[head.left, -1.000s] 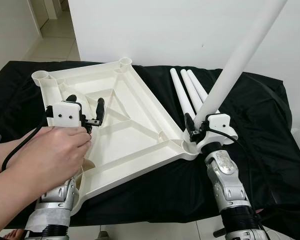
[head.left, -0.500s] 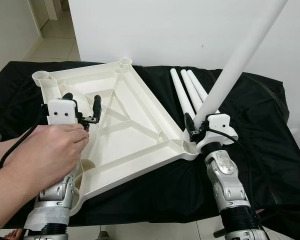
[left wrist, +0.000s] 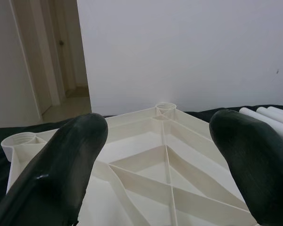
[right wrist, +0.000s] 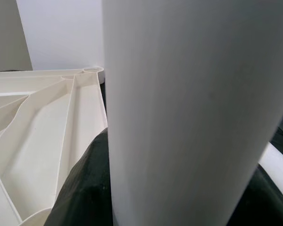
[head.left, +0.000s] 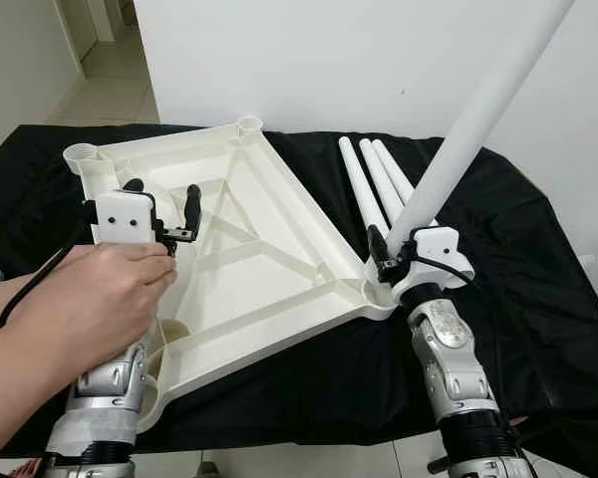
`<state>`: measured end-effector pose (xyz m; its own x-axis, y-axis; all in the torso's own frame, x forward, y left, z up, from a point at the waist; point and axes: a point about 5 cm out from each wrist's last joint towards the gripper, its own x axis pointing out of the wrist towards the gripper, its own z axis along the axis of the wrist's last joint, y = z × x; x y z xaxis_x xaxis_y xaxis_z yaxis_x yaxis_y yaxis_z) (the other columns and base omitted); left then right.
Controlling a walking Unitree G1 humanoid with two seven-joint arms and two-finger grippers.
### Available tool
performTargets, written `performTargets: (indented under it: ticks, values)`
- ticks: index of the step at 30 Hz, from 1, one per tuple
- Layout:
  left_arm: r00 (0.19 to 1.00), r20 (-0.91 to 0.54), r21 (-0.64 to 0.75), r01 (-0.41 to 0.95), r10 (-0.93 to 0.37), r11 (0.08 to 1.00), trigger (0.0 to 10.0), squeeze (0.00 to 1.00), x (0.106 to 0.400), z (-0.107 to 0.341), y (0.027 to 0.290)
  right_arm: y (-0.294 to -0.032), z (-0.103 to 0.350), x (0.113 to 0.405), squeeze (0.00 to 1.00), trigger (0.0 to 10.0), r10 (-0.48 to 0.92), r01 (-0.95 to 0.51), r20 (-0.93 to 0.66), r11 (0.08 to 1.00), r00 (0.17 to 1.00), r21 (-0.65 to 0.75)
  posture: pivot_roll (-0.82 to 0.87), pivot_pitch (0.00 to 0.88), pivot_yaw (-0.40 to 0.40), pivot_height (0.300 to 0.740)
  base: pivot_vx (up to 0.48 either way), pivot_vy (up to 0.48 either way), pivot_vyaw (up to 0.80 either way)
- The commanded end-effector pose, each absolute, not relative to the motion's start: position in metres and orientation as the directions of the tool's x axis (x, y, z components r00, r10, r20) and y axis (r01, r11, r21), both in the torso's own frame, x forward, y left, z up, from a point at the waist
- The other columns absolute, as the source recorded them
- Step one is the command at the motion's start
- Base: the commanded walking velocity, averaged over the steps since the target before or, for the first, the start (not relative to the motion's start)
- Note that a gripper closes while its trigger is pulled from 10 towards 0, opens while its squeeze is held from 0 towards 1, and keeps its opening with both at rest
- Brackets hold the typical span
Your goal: Building children table
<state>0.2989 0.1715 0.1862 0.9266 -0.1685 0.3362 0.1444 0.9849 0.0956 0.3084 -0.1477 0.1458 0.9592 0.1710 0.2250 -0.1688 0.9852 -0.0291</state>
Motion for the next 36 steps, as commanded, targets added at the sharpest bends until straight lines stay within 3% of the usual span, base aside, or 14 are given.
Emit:
performTargets:
  ticks: [1, 36]
  values:
    - [0.946, 0.271, 0.077, 0.163, -0.178, 0.984, 10.0, 0.0, 0.2974, 0.1695, 0.1695, -0.1489, 0.148, 0.3095, 0.0, 10.0, 0.165, -0.162, 0.24, 0.986, 0.957, -0.033, 0.06, 0.0, -0.04, 0.74, 0.0, 0.0, 0.0]
    - [0.944, 0.276, 0.076, 0.167, -0.182, 0.983, 10.0, 0.0, 0.2996, 0.1697, 0.1669, -0.1502, 0.1492, 0.3118, 0.0, 10.0, 0.167, -0.163, 0.244, 0.986, 0.955, -0.039, 0.06, 0.0, -0.046, 0.74, 0.0, 0.0, 0.0]
